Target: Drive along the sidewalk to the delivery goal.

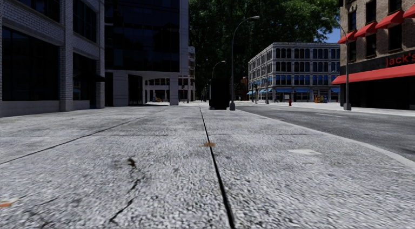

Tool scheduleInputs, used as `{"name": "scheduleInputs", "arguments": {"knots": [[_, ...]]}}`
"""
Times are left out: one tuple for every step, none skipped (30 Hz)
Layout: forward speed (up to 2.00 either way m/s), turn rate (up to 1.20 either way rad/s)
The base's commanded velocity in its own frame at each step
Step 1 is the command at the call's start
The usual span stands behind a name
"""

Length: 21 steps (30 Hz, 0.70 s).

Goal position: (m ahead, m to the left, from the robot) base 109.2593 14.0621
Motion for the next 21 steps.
{"name": "scheduleInputs", "arguments": {"knots": [[2.00,0.61],[2.00,0.70],[2.00,0.70],[2.00,0.73],[2.00,0.73],[2.00,0.73],[2.00,0.73],[2.00,0.73],[2.00,0.72],[2.00,0.69],[2.00,0.69],[2.00,0.64],[2.00,0.51],[2.00,0.35],[2.00,0.26],[2.00,0.14],[2.00,0.14],[2.00,0.06],[2.00,0.03],[2.00,0.01],[2.00,0.00]]}}
